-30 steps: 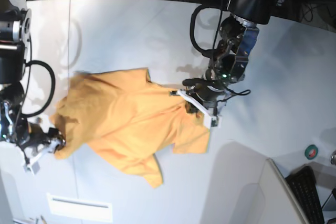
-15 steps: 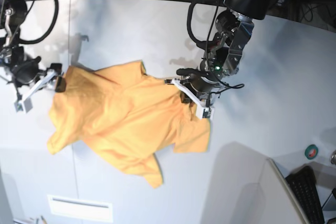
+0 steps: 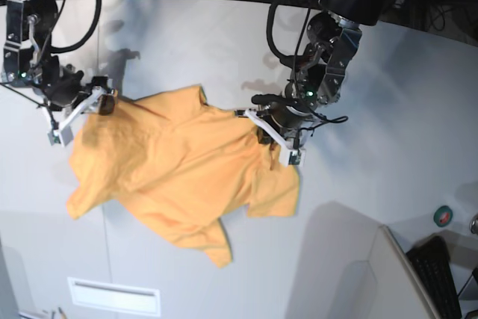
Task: Layout the t-shirt on the table in an organized manner, then fold the t-shirt properly
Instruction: 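Grasp another shirt edge with the left gripper near the hem, then lift the shirt with both grippers and lay it flat on the table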
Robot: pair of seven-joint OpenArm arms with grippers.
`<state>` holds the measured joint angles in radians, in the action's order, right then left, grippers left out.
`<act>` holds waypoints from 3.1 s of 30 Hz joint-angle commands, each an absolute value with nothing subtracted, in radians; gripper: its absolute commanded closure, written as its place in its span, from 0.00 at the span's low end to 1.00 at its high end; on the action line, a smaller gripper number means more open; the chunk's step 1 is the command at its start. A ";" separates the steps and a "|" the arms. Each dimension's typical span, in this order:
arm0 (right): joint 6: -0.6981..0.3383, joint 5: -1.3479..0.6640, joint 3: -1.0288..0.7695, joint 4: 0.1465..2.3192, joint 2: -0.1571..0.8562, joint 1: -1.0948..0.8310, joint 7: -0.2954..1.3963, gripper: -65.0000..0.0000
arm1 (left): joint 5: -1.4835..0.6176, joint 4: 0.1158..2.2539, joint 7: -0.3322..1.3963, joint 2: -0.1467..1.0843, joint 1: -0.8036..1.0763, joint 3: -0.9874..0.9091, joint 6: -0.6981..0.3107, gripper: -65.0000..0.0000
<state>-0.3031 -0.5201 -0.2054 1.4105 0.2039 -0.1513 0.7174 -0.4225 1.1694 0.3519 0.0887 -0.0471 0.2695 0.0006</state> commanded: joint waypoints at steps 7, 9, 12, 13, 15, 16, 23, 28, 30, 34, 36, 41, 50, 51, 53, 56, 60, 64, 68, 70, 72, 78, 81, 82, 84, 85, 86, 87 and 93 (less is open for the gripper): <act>-0.394 -0.533 -0.220 1.632 0.211 -0.217 0.869 1.00 | -0.424 1.287 0.369 0.108 0.019 0.268 -0.004 1.00; -0.394 -0.533 -0.220 1.678 0.211 -0.236 0.877 1.00 | -0.427 1.308 0.412 0.119 0.042 0.257 -0.002 1.00; -0.380 -0.529 -0.222 1.692 0.213 -0.245 0.877 1.00 | -0.426 1.354 0.443 0.130 0.102 0.226 -0.002 0.77; -0.369 -0.529 -0.237 1.690 0.214 -0.246 0.877 1.00 | -0.427 1.377 0.444 0.131 0.127 0.209 -0.002 0.64; -0.366 -0.529 -0.271 1.690 0.213 -0.246 0.877 1.00 | -0.426 1.431 0.444 0.131 0.173 0.183 -0.002 0.41; -0.366 -0.529 -0.282 1.690 0.213 -0.246 0.877 1.00 | -0.426 1.460 0.446 0.131 0.194 0.173 -0.002 0.32; -0.366 -0.527 -0.300 1.690 0.219 -0.248 0.877 1.00 | -0.426 1.730 0.447 0.127 0.263 0.059 -0.001 0.12; -0.366 -0.527 -0.297 1.690 0.219 -0.248 0.877 1.00 | -0.427 1.678 0.730 0.113 -0.031 0.065 0.147 0.22; -0.366 -0.527 -0.298 1.690 0.219 -0.248 0.877 1.00 | -0.429 1.581 0.834 0.091 -0.166 0.067 0.206 0.24; -0.366 -0.527 -0.297 1.689 0.219 -0.248 0.877 1.00 | -0.424 1.274 0.855 0.074 -0.398 0.124 0.217 0.24; -0.366 -0.527 -0.295 1.689 0.219 -0.249 0.877 1.00 | -0.424 1.082 0.855 0.073 -0.513 0.216 0.219 0.24; -0.366 -0.527 -0.294 1.689 0.217 -0.249 0.877 1.00 | -0.424 0.668 0.783 0.005 -0.742 0.423 0.217 0.24; -0.366 -0.527 -0.294 1.689 0.214 -0.255 0.877 1.00 | -0.424 0.341 0.585 -0.113 -0.869 0.604 0.213 0.24; -0.366 -0.527 -0.295 1.689 0.214 -0.257 0.877 1.00 | -0.424 0.335 0.579 -0.114 -0.866 0.616 0.213 0.24; -0.366 -0.527 -0.297 1.689 0.214 -0.265 0.877 1.00 | -0.427 0.335 0.573 -0.114 -0.851 0.630 0.213 0.24; -0.366 -0.527 -0.298 1.689 0.214 -0.268 0.877 1.00 | -0.426 0.338 0.573 -0.114 -0.822 0.633 0.213 0.24; -0.366 -0.527 -0.298 1.689 0.214 -0.268 0.877 1.00 | -0.426 0.338 0.573 -0.114 -0.799 0.633 0.214 0.24; -0.366 -0.527 -0.298 1.689 0.214 -0.268 0.877 1.00 | -0.426 0.334 0.573 -0.111 -0.799 0.634 0.217 0.24; -0.366 -0.527 -0.298 1.689 0.216 -0.268 0.877 1.00 | -0.426 0.334 0.575 -0.107 -0.799 0.634 0.217 0.26; -0.366 -0.527 -0.298 1.689 0.216 -0.268 0.877 1.00 | -0.426 0.334 0.575 -0.107 -0.799 0.634 0.217 0.35; -0.366 -0.527 -0.298 1.689 0.216 -0.268 0.877 1.00 | -0.426 0.332 0.576 -0.107 -0.799 0.634 0.217 0.49; -0.366 -0.527 -0.298 1.689 0.216 -0.269 0.877 1.00 | -0.429 0.337 0.578 -0.107 -0.799 0.627 0.219 0.74; -0.366 -0.527 -0.298 1.689 0.216 -0.269 0.877 1.00 | -0.429 0.337 0.578 -0.107 -0.799 0.627 0.219 0.84; -0.366 -0.527 -0.298 1.689 0.216 -0.269 0.877 1.00 | -0.429 0.335 0.578 -0.107 -0.799 0.627 0.219 0.90; -0.366 -0.527 -0.298 1.689 0.217 -0.269 0.877 1.00 | -0.432 0.334 0.576 -0.096 -0.799 0.625 0.219 1.00; -0.366 -0.527 -0.298 1.689 0.217 -0.269 0.877 1.00 | -0.433 0.337 0.578 -0.087 -0.799 0.621 0.219 1.00; -0.366 -0.527 -0.298 1.689 0.217 -0.269 0.877 1.00 | -0.433 0.337 0.578 -0.079 -0.799 0.598 0.219 1.00; -0.366 -0.527 -0.298 1.689 0.217 -0.269 0.877 1.00 | -0.433 0.338 0.578 -0.070 -0.799 0.564 0.219 1.00; -0.366 -0.527 -0.300 1.689 0.217 -0.277 0.877 1.00 | -0.433 0.541 0.625 0.064 -0.642 0.229 0.213 1.00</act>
